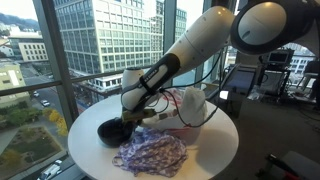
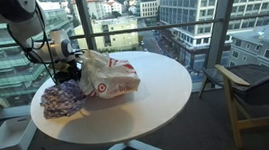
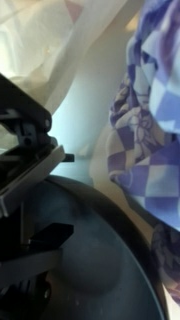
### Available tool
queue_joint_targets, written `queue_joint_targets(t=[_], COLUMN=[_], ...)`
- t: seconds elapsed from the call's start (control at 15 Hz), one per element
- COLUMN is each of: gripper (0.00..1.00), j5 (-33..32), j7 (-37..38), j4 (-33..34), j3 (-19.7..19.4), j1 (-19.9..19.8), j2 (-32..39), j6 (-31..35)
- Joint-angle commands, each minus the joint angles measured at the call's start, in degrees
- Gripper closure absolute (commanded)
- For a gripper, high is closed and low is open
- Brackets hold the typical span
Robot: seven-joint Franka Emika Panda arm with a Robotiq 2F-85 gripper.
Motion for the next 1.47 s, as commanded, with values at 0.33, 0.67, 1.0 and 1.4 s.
queue_joint_targets(t=[0.33,0.67,1.0,1.4], gripper=[1.0,0.98,0.98,0.98], j5=[8.07,11.7,13.73,18.82], j7=[-4.59,-3.73,-2.64,2.33], j4=[1.81,-0.96,-5.85,-20.82], j3=[2.53,3.63,3.98,3.81], j1=[-0.37,-0.4,-0.38,-3.73], j2=[-1.41,-6.61,-13.29,-26.32], j6=[-2.74,-5.71,-8.99,-5.53])
